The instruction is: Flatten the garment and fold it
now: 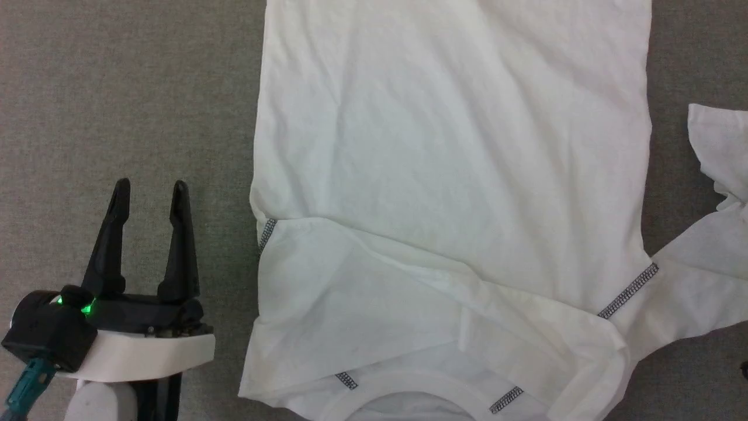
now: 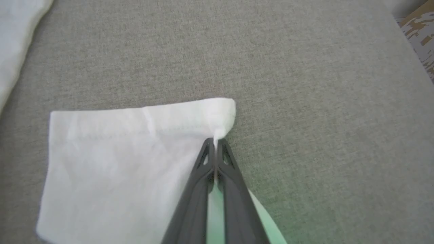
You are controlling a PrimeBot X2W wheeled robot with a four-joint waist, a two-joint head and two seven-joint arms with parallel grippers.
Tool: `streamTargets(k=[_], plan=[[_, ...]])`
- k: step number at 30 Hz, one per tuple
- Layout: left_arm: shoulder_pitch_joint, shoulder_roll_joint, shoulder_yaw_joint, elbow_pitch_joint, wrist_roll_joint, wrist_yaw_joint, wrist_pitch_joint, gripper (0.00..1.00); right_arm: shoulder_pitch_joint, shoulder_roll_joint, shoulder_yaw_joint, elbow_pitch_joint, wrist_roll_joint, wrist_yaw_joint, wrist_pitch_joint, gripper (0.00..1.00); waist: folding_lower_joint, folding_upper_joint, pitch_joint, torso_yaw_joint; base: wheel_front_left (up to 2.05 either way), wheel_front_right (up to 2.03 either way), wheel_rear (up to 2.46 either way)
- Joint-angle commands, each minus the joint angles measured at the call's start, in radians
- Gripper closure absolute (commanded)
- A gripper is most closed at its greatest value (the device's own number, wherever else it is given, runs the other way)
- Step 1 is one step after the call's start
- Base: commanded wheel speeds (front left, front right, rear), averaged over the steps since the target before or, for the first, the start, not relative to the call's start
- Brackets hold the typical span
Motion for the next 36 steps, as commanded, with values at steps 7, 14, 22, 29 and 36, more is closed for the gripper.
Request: streamTargets(k=[7, 14, 22, 29, 36], plan=[[-0.006, 0.002, 0.0, 0.014, 0.0, 0.005, -0.004, 0.0, 0.021, 0.02, 0.006, -0.01, -0.005, -0.001, -0.071, 1.0, -0.0001, 0.0, -0.08, -0.02, 0.0, 0.0, 0.0], [0.043, -0.004, 0.009, 0.022, -0.004, 0.019, -0.004, 0.0, 0.024, -0.015, 0.053, -0.052, 0.018, -0.001, -0.121, 1.0, -0.0001, 0.0, -0.198, -0.047, 0.0, 0.0, 0.0], [0.107, -0.009, 0.014, 0.01, -0.007, 0.037, 0.004, 0.0, 0.026, -0.133, 0.011, -0.098, 0.01, -0.001, -0.133, 1.0, -0.0001, 0.0, -0.303, -0.056, 0.0, 0.0, 0.0], [0.154, -0.014, 0.019, -0.009, -0.014, 0.052, 0.009, 0.0, 0.071, -0.222, -0.078, -0.094, 0.017, -0.001, -0.139, 1.0, -0.0001, 0.0, -0.345, -0.055, 0.0, 0.0, 0.0], [0.188, -0.017, 0.024, -0.019, -0.02, 0.065, 0.012, 0.0, 0.146, -0.232, -0.146, -0.087, 0.036, -0.001, -0.158, 1.0, -0.0001, 0.0, -0.377, -0.06, 0.0, 0.0, 0.0]])
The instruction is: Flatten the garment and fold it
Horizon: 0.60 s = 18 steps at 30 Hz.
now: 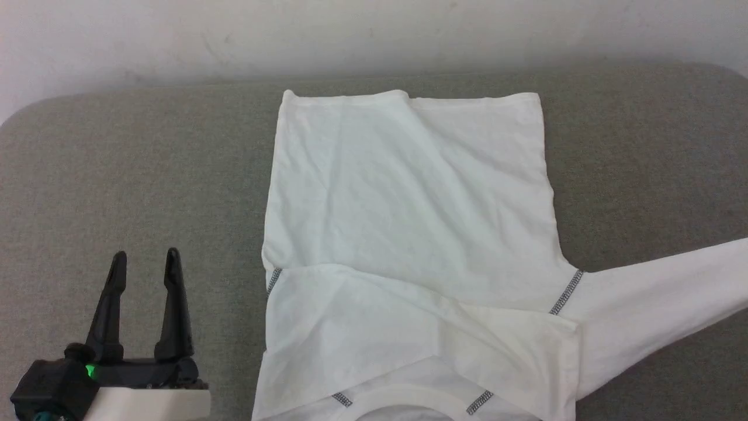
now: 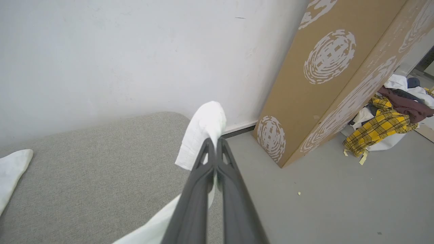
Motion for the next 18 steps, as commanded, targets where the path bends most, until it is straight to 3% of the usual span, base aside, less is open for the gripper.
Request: streamTargets(k=[1, 7, 18], plan=[[0.015, -0.002, 0.004, -0.005, -0.004, 0.009, 0.002, 0.0, 0.024, 0.001, -0.008, -0.001, 0.012, -0.001, -0.012, 1.0, 0.0001, 0.0, -0.017, -0.004, 0.0, 0.0, 0.0], [0.032, -0.006, -0.004, -0.006, -0.006, 0.016, 0.005, 0.0, 0.062, 0.036, 0.041, -0.057, 0.052, -0.001, -0.023, 1.0, 0.0001, 0.0, -0.048, -0.005, 0.0, 0.0, 0.0], [0.064, -0.006, -0.009, -0.013, -0.008, 0.028, 0.008, 0.0, 0.112, 0.11, 0.286, -0.317, 0.101, -0.001, 0.026, 1.0, 0.0001, 0.0, -0.098, 0.019, 0.0, 0.0, 0.0]])
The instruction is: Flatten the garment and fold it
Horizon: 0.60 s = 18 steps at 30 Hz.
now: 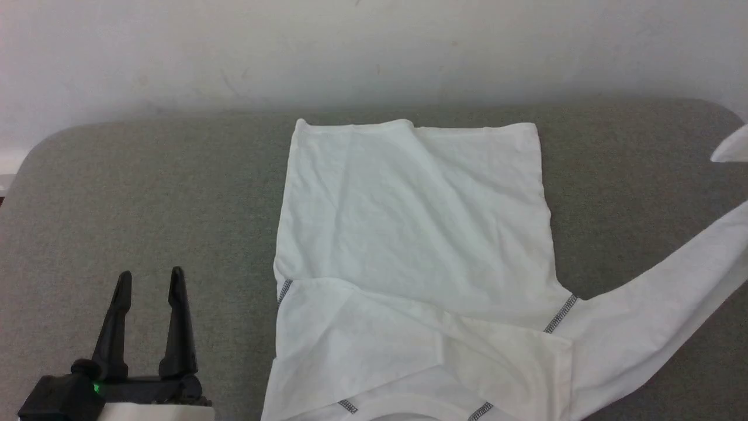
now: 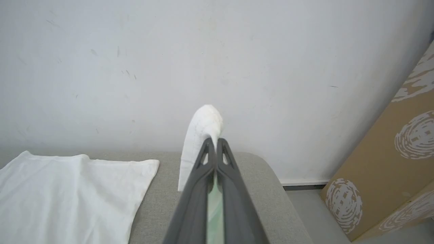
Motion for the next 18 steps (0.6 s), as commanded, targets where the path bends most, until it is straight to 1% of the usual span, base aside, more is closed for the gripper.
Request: streamTargets(k=[1, 5, 9, 15, 16, 18], plan=[[0.013, 0.0, -0.001, -0.005, -0.004, 0.006, 0.002, 0.0, 0.011, 0.007, 0.032, -0.026, 0.01, -0.001, 0.007, 1.0, 0.0, 0.0, -0.01, 0.012, 0.0, 0.0, 0.0], [0.02, 0.002, -0.001, -0.01, -0.006, 0.009, 0.004, 0.0, 0.012, 0.042, 0.161, -0.117, 0.012, -0.001, 0.046, 1.0, 0.0, 0.0, -0.014, 0.024, 0.0, 0.0, 0.0], [0.017, 0.004, -0.003, -0.013, -0.008, 0.01, 0.004, 0.0, 0.0, 0.061, 0.294, -0.162, 0.021, -0.001, 0.069, 1.0, 0.0, 0.0, -0.007, 0.04, 0.0, 0.0, 0.0], [0.012, 0.001, -0.003, -0.012, -0.013, 0.015, 0.0, 0.0, -0.039, 0.082, 0.522, -0.146, 0.046, -0.001, 0.078, 1.0, 0.0, 0.0, 0.009, 0.067, 0.0, 0.0, 0.0], [0.012, 0.001, -0.003, -0.012, -0.013, 0.015, 0.0, 0.0, -0.039, 0.082, 0.522, -0.146, 0.046, -0.001, 0.078, 1.0, 0.0, 0.0, 0.009, 0.067, 0.0, 0.0, 0.0], [0.009, -0.001, -0.003, -0.011, -0.016, 0.015, -0.002, 0.0, -0.056, 0.097, 0.597, -0.116, 0.06, -0.001, 0.075, 1.0, 0.0, 0.0, 0.017, 0.077, 0.0, 0.0, 0.0]])
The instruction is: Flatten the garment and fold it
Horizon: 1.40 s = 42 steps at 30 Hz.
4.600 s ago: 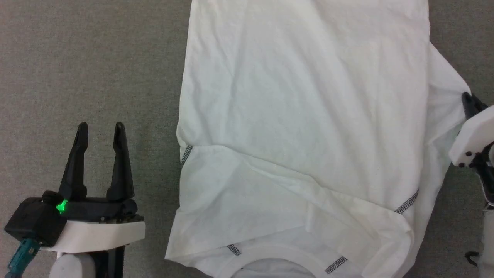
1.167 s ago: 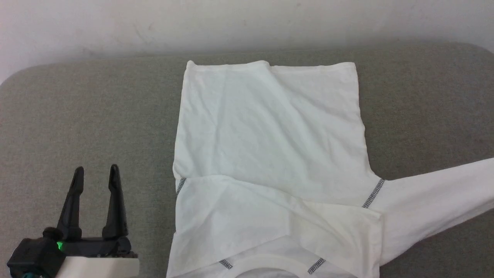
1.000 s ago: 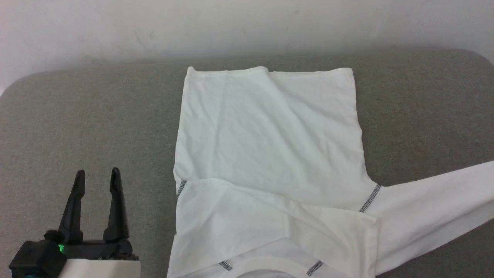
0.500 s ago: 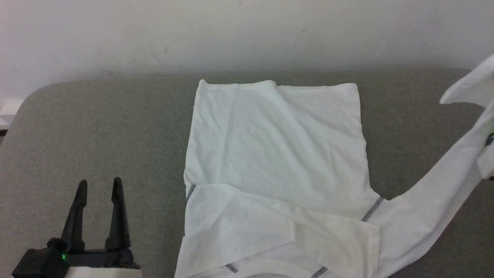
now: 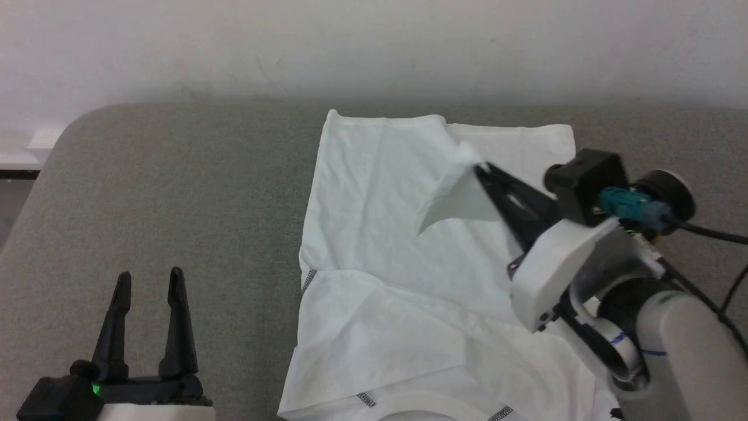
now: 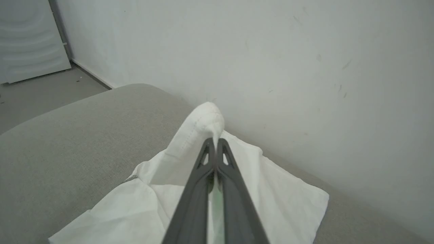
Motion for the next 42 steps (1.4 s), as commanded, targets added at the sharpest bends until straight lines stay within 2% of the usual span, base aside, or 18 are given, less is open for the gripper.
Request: streamTargets(k=[1, 10, 17, 24, 25, 26, 27, 31, 35, 38, 42], plan=[[0.0, -0.001, 0.0, 0.0, -0.005, 0.005, -0.004, 0.0, -0.016, 0.005, 0.009, 0.007, 0.006, -0.001, -0.007, 1.0, 0.0, 0.0, 0.011, 0.011, 0.0, 0.0, 0.0], [-0.04, -0.011, -0.024, 0.025, -0.009, -0.005, -0.012, 0.0, -0.083, 0.097, 0.22, 0.261, 0.048, -0.001, -0.096, 1.0, 0.0, 0.0, 0.053, 0.086, 0.0, 0.0, 0.0], [-0.062, -0.02, -0.039, 0.056, -0.012, -0.012, -0.017, 0.0, -0.074, 0.123, 0.349, 0.516, 0.036, -0.001, -0.166, 1.0, 0.0, 0.0, 0.067, 0.143, 0.0, 0.0, 0.0], [-0.07, -0.026, -0.043, 0.073, -0.012, -0.016, -0.021, 0.0, -0.056, 0.139, 0.395, 0.724, 0.047, -0.001, -0.289, 1.0, 0.0, 0.0, 0.069, 0.169, 0.0, 0.0, 0.0], [-0.07, -0.027, -0.043, 0.074, -0.011, -0.016, -0.021, 0.0, -0.055, 0.14, 0.402, 0.739, 0.058, -0.001, -0.309, 0.69, 0.0, 0.0, 0.069, 0.169, 0.0, 0.0, 0.0], [-0.07, -0.028, -0.043, 0.075, -0.011, -0.016, -0.021, 0.0, -0.055, 0.14, 0.411, 0.747, 0.072, -0.001, -0.325, 0.31, 0.0, 0.0, 0.068, 0.168, 0.0, 0.0, 0.0], [-0.07, -0.028, -0.042, 0.076, -0.01, -0.015, -0.021, 0.0, -0.057, 0.14, 0.423, 0.753, 0.087, -0.001, -0.336, 0.0, 0.0, 0.0, 0.067, 0.166, 0.0, 0.0, 0.0], [-0.068, -0.028, -0.038, 0.079, -0.007, -0.014, -0.022, 0.0, -0.08, 0.14, 0.455, 0.748, 0.158, -0.001, -0.347, 0.0, 0.0, 0.0, 0.056, 0.145, 0.0, 0.0, 0.0], [-0.064, -0.025, -0.037, 0.079, -0.005, -0.014, -0.022, 0.0, -0.11, 0.14, 0.439, 0.709, 0.197, -0.001, -0.34, 0.0, 0.0, 0.0, 0.045, 0.119, 0.0, 0.0, 0.0], [-0.056, -0.02, -0.034, 0.073, -0.002, -0.012, -0.023, 0.0, -0.117, 0.14, 0.379, 0.666, 0.194, -0.001, -0.333, 0.0, 0.0, 0.0, 0.036, 0.097, 0.0, 0.0, 0.0], [-0.046, -0.014, -0.031, 0.064, 0.0, -0.009, -0.023, 0.0, -0.082, 0.123, 0.225, 0.575, 0.144, -0.001, -0.342, 0.0, 0.0, 0.0, 0.028, 0.07, 0.0, 0.0, 0.0]])
